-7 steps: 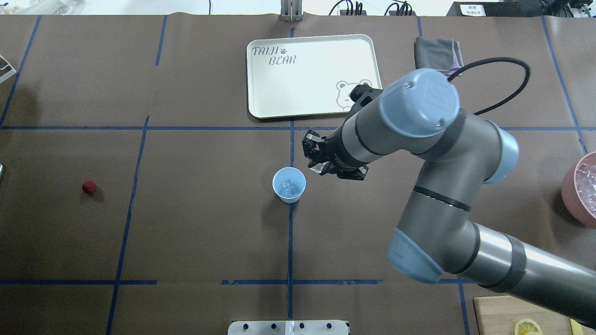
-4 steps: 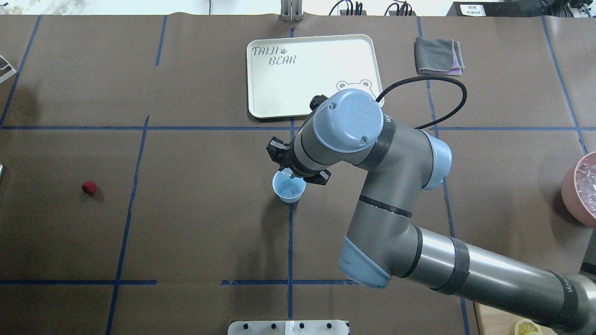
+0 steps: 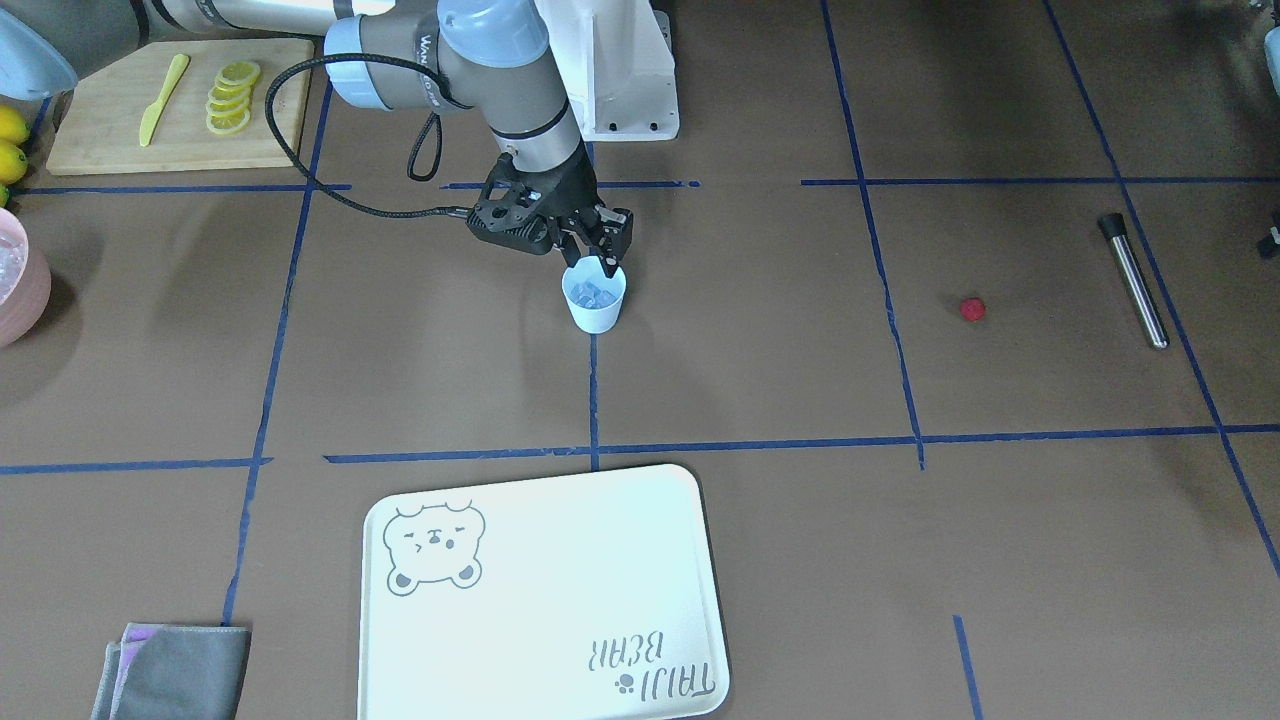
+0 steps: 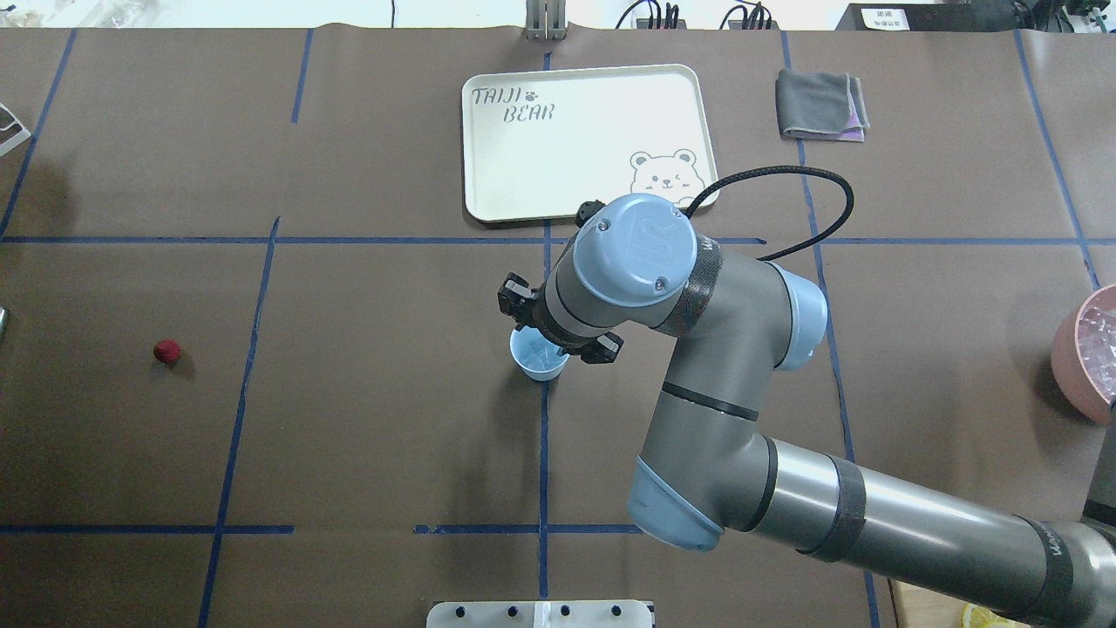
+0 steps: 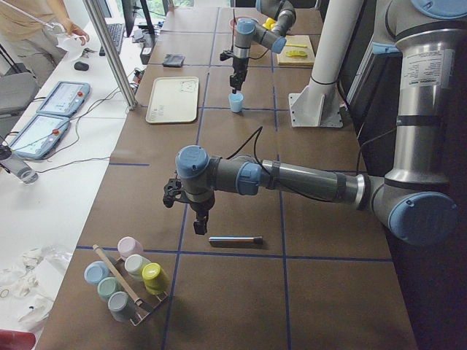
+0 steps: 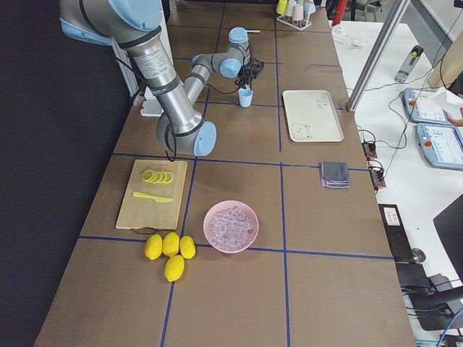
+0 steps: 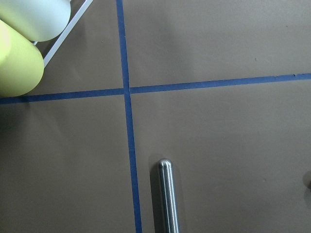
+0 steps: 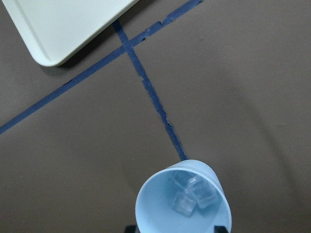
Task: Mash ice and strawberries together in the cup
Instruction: 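Carry the ice cube over the blue cup and release it, then grasp the red strawberry with the left gripper while the right arm draws back, then carry the strawberry over the blue cup and open the left gripper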
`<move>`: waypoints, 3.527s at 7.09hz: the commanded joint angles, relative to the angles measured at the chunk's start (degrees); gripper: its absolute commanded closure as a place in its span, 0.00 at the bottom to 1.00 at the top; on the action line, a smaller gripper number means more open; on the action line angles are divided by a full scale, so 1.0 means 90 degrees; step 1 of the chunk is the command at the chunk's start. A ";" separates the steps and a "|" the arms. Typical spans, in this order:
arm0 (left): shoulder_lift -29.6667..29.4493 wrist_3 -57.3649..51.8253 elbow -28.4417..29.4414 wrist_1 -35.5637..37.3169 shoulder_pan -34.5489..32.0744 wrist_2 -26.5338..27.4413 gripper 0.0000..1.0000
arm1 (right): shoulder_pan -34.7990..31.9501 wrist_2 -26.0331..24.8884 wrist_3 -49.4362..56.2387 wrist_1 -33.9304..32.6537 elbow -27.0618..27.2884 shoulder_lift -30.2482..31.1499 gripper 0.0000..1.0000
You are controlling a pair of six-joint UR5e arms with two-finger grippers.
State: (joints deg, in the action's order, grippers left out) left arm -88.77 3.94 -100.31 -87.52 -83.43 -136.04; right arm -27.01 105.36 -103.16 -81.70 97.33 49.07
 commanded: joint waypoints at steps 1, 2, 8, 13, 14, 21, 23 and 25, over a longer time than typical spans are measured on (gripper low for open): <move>-0.0058 0.0593 -0.0182 -0.0215 0.0663 0.0008 0.00 | -0.0084 0.0099 0.0007 -0.0043 0.0073 0.0026 0.01; -0.0058 0.1187 -0.0299 -0.0720 0.1199 -0.0002 0.00 | -0.0597 0.0709 0.0036 -0.0150 0.0510 0.0461 0.00; -0.0195 0.4386 -0.0369 -0.1858 0.3772 0.1375 0.00 | -0.1706 0.1712 0.2126 -0.0102 0.1696 0.2546 0.00; -0.0497 0.4503 0.0422 -0.2815 0.3948 0.1366 0.05 | -0.1696 0.1692 0.2126 -0.0102 0.1725 0.2546 0.00; -0.0498 0.4503 0.0461 -0.2815 0.3977 0.1375 0.17 | -0.1706 0.1702 0.2126 -0.0102 0.1725 0.2536 0.00; -0.1275 0.5855 -0.0492 -0.2756 0.4093 0.1278 1.00 | -0.1890 0.1770 0.2126 -0.0132 0.2045 0.2827 0.00; -0.2483 0.7366 -0.0758 -0.2756 0.4629 0.1112 1.00 | -0.2008 0.1790 0.2126 -0.0131 0.2174 0.3101 0.00; -0.3424 0.8405 -0.0672 -0.2775 0.5390 0.1383 1.00 | -0.2008 0.1790 0.2126 -0.0112 0.2184 0.3131 0.00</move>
State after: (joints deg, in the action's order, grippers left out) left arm -114.96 74.04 -106.59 -112.37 -38.54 -125.00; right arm -45.02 121.46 -83.99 -82.84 116.84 76.93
